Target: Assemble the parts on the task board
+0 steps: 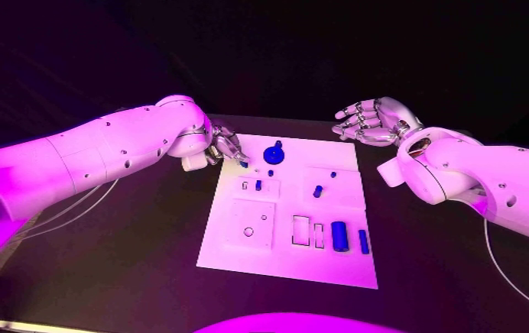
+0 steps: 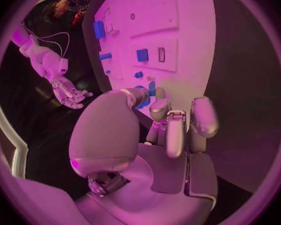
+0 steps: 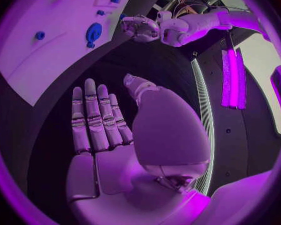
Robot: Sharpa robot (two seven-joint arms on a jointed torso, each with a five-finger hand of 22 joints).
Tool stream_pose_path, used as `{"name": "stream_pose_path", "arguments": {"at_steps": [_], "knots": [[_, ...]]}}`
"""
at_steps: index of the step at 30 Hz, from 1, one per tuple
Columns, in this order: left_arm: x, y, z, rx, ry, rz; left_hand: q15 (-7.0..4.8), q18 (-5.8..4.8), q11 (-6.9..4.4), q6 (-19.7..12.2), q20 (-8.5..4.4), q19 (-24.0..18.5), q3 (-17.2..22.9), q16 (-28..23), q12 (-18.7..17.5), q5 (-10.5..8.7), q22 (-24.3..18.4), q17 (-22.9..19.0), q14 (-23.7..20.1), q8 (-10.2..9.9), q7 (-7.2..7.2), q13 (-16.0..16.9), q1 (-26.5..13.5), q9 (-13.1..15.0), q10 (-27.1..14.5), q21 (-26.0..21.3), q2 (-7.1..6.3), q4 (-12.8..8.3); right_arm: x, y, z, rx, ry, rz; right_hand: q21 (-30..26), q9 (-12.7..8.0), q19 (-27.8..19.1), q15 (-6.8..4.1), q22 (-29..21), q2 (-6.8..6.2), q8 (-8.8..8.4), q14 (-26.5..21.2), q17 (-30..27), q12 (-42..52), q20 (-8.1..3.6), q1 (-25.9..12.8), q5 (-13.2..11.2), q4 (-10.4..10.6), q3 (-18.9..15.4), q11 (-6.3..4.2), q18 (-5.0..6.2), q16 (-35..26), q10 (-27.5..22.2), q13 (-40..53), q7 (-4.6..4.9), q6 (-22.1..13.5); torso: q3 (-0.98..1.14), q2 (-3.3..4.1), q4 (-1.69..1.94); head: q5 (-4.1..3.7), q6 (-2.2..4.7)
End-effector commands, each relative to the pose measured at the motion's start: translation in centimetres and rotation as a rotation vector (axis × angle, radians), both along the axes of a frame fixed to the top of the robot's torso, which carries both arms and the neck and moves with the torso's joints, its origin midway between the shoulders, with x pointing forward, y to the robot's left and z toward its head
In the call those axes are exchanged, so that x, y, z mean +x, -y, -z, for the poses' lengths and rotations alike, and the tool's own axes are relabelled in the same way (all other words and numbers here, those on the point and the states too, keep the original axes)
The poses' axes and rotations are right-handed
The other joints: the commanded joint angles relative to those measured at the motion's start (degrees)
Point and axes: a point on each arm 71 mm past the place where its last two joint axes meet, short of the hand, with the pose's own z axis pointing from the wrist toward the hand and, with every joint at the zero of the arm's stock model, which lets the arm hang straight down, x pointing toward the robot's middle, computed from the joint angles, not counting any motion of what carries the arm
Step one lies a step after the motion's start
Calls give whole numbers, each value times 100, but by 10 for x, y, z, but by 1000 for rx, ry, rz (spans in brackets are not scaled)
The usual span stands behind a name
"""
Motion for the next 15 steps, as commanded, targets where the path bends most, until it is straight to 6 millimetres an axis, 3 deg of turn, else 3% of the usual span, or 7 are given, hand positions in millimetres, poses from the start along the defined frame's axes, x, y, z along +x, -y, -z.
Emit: {"name": "stream_pose_path", "arguments": {"at_steps": [1,11,15], "knots": [[-5,3,-3,-34,18,-3,-49,-97,0,115,1,46,992,22,33,39,29,1368,560,19,-59,21,-52,372,63,27,-9,-963,-1,-1,0,0,2,-18,-15,-9,-31,-7,-9,21,21,-30,-10,-9,-9,-25,-20,-27,19,0,80,-30,-49,-7,314,-55,-8,11,-1,22,4],[-15,5,-1,66,75,61,-64,-107,-17,163,-13,83,1074,48,67,53,80,1428,580,20,-76,80,-114,368,132,51,-66,-1025,-1,1,1,1,6,-12,-14,-9,-34,-6,-15,24,23,-30,-13,-9,-8,-29,-20,-26,19,0,81,-32,-49,-7,314,-54,-5,12,9,50,15],[-18,7,2,93,78,82,-67,-109,-21,172,-16,92,1090,50,71,55,93,1433,582,20,-79,88,-126,366,143,56,-72,-1032,-1,1,1,2,9,-11,-14,-9,-34,-6,-15,24,23,-30,-13,-9,-8,-29,-20,-26,19,0,81,-32,-49,-7,314,-54,-4,20,-9,65,14]]}}
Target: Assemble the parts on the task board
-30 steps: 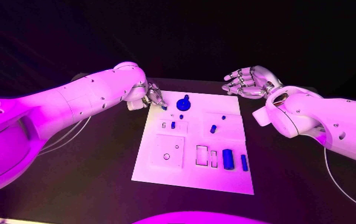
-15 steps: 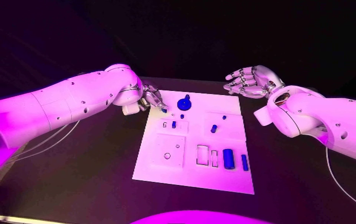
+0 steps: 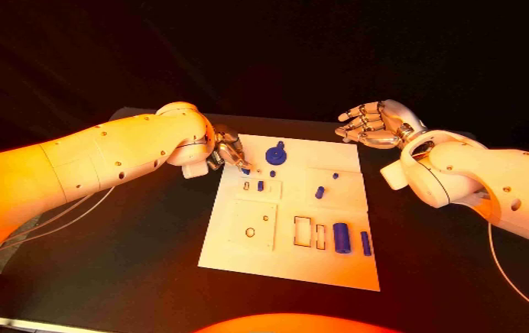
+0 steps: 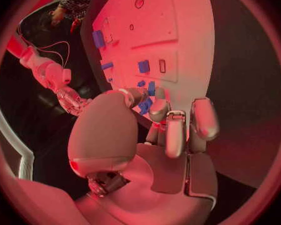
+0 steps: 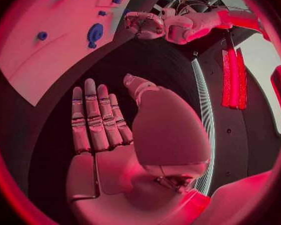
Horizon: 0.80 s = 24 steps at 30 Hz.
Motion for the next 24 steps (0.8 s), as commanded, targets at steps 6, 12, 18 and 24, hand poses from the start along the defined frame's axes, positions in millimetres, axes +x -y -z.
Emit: {"name": "stream_pose_path", "arguments": {"at_steps": [6,12,18,24], "knots": [[-4,4,7,78,26,45,-43,-108,-7,135,7,48,1014,30,31,36,1,1439,573,18,-75,24,-62,362,64,29,-1,-974,-1,0,-1,6,26,-9,-9,-9,-38,-10,-30,43,35,-20,-16,-2,-6,-31,-17,-28,31,-5,85,-32,-37,-6,309,-44,4,7,-14,32,11],[-8,7,14,99,16,66,-43,-108,-7,135,7,48,1014,30,31,36,1,1439,573,18,-75,24,-62,362,64,29,-1,-974,-1,1,-1,7,29,-8,-8,-9,-38,-11,-34,44,37,-17,-17,-1,-6,-30,-17,-29,32,-7,85,-31,-35,-5,308,-43,5,14,-20,34,-1],[-11,6,15,111,9,74,-46,-108,-11,145,3,51,1033,29,32,38,4,1436,572,16,-79,27,-77,360,74,30,-14,-988,-2,1,-1,6,27,-8,-8,-9,-38,-11,-34,44,37,-17,-17,-1,-6,-30,-17,-29,32,-7,85,-31,-35,-5,308,-43,9,10,-17,33,-22],[-12,5,16,115,7,75,-47,-107,-11,146,3,46,1035,30,29,38,-5,1438,573,16,-79,22,-80,360,72,27,-15,-989,-4,-2,-1,9,23,-18,-11,-10,-49,-10,-50,41,40,-15,-23,-1,-4,-29,-18,-36,34,-8,84,-33,-35,-6,306,-43,13,14,-30,17,-30]]}}
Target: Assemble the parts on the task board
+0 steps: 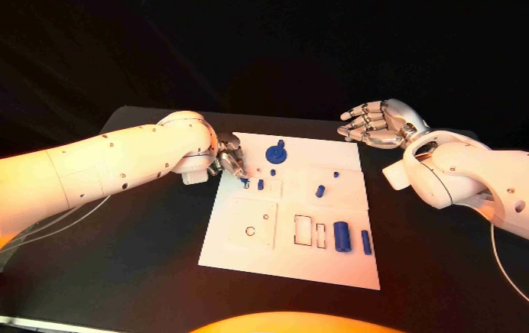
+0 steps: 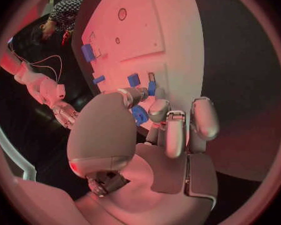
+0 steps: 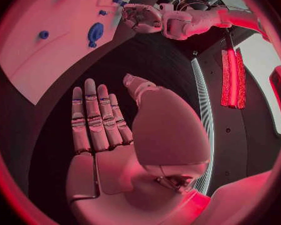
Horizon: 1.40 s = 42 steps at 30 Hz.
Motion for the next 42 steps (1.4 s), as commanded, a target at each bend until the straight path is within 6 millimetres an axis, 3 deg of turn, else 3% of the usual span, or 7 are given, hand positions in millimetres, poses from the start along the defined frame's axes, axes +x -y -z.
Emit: {"name": "stream_pose_path", "arguments": {"at_steps": [1,42], "knots": [[-2,1,0,19,-8,19,-47,-107,-10,105,3,47,908,30,29,15,-4,1438,573,32,-78,3,3,355,30,28,67,-862,-1,-2,-1,3,12,-15,-12,-6,-55,-10,-12,40,36,-15,-10,-2,-3,-29,-18,-22,18,-7,82,-34,-37,-7,306,-43,1,-2,-5,-18,-9],[-8,6,6,0,7,9,-50,-107,-14,123,-1,47,931,28,50,15,-6,1434,572,31,-83,42,-22,353,61,27,51,-877,0,1,0,-2,9,-7,-15,-9,-76,-8,-33,36,39,-16,-18,-4,0,-28,-18,-31,21,-6,82,-40,-40,-8,307,-47,-4,-5,7,4,3]]}}
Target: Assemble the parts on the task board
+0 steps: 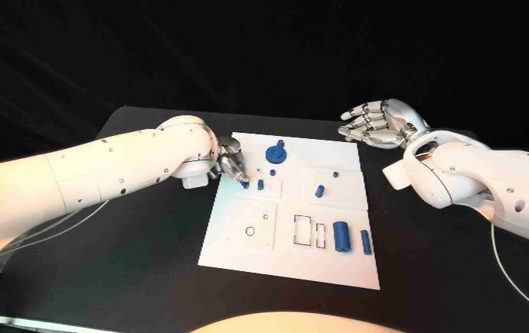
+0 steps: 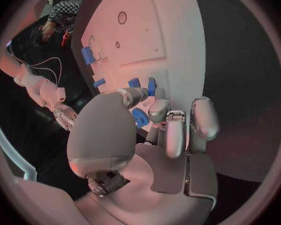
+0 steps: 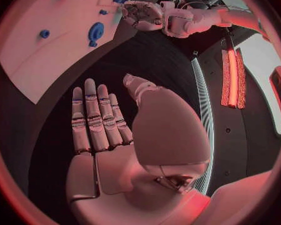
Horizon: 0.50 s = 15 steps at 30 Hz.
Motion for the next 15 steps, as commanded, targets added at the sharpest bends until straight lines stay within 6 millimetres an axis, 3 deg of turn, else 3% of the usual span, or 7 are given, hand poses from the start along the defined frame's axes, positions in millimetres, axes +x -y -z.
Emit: {"name": "stream_pose_path", "arguments": {"at_steps": [1,15], "knots": [[-1,2,1,-3,4,5,-51,-107,5,121,-1,48,909,28,28,19,-4,1434,572,21,-82,7,-11,182,41,30,62,-887,0,-1,0,0,7,-14,-15,-10,-34,-7,-5,36,22,-16,-5,-4,0,-28,-18,-15,5,-6,83,-40,-40,-8,307,-47,-1,-1,5,13,1],[-3,4,3,5,-15,22,-54,-107,1,131,-3,48,927,28,26,20,-5,1434,573,19,-86,6,-25,180,50,30,55,-897,0,-2,0,2,-2,-19,-13,-11,-45,-6,-23,34,26,-15,-12,-4,2,-30,-18,-20,8,-5,84,-43,-40,-8,308,-48,-3,3,2,7,2]]}}
